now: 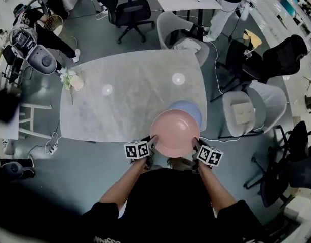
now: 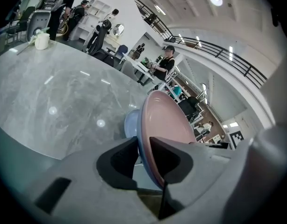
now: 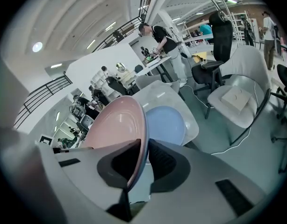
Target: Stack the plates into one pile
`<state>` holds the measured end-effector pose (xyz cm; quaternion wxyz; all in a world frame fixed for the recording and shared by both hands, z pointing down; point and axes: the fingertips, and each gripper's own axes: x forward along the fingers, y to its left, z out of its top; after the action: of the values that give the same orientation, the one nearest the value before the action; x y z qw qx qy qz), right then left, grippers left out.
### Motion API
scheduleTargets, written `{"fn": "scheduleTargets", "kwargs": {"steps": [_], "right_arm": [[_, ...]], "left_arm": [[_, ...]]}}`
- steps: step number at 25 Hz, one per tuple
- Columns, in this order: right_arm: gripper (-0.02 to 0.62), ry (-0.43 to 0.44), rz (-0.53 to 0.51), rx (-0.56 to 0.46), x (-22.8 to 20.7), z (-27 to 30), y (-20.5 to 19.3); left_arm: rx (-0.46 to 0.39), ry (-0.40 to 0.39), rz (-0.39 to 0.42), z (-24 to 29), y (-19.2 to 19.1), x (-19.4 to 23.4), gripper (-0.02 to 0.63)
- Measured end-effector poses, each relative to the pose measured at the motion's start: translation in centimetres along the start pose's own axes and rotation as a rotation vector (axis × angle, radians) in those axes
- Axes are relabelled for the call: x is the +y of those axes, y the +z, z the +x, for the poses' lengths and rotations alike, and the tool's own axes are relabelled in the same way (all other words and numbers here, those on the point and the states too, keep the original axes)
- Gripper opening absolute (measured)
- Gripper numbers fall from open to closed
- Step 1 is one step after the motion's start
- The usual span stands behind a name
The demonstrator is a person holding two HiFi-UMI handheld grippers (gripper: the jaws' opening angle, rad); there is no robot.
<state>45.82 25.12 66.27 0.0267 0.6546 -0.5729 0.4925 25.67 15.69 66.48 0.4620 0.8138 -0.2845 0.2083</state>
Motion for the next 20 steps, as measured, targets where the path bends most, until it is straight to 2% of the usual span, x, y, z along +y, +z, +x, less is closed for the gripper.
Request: {"fn": "scheduleTargets", "kwargs": {"steps": [3,7,17,20], "right_arm": [[0.055,-0.007,0.028,-0.003,-2.6,0.6,1.7],[0.057,0.003,0.058,0.003,-4.8,1.6,2.7],[0.052,-0.053,0.001,0.040,-10.0,7.3,4.2],[0.052,-0.064,-0.001,0.059,-11.0,8.9,3.9]], "left_arm": [[0.027,0.004,0.013,3.2,0.4,-1.0,0.087],[0.032,-0.017,-0.032,6.2,0.3,-1.2,0.086],[0.130,0.039,0.005,13.0,0.1,0.7,0.086],[0.155,0.086,-0.006,14.4,-0.2,1.8,0.086]]}}
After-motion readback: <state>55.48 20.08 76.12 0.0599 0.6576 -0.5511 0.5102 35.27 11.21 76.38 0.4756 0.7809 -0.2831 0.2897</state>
